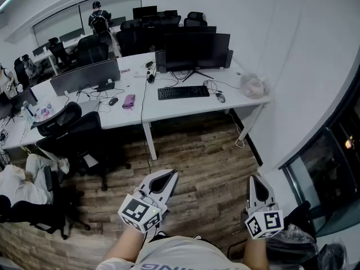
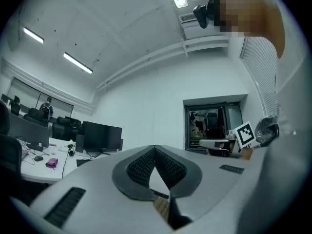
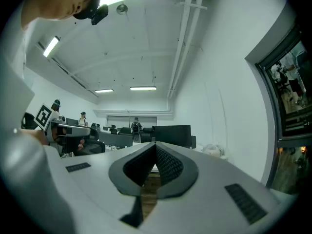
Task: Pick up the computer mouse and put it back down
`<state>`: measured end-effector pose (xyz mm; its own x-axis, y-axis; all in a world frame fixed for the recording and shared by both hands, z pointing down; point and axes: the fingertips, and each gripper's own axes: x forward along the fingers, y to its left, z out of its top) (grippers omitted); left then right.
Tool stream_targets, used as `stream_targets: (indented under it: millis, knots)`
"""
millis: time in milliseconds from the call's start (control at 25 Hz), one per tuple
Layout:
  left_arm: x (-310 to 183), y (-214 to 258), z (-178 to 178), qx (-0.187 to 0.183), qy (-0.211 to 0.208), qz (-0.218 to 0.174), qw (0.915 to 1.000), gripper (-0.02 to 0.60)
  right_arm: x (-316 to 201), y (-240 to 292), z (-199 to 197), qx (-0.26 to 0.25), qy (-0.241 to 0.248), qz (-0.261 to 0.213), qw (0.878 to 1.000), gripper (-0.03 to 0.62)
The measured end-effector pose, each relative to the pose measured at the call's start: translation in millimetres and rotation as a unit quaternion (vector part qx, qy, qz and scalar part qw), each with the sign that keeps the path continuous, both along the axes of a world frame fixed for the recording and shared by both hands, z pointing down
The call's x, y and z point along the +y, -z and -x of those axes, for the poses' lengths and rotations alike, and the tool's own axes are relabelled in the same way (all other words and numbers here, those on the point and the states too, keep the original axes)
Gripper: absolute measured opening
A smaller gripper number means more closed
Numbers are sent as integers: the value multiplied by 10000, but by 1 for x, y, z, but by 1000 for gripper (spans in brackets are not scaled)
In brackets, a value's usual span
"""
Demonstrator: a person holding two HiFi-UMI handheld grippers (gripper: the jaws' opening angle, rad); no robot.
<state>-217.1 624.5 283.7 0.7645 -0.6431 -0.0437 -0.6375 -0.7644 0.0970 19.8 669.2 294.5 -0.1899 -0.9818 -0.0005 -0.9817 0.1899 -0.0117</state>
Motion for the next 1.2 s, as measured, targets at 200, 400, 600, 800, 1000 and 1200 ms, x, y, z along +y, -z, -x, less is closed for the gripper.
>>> stream_targets:
  millis: [200,400,600,800,1000,1200]
  knots:
    - [1,-2,-1,-6,11,21,10000,8,1,-2,-1,3,13,45,10000,20]
    - [0,-3,-1,-14,-9,46,10000,8,1,-4,1,5,10,70,10000,20]
    - [0,-4,3,0,9,54,10000,8,0,-4,5,-134,32,60,9999,20]
    - [-1,-4,6,0,17,55,10000,8,-2,-4,8,-186,66,74,9998,20]
    - [-1,-7,17,13,0,85,10000,8,-4,-10,21,-175,90,140,9997,21]
    - [-1,-16,35,-13,-42,163,9999,8,-3,-20,41,-193,48,269,9994,20]
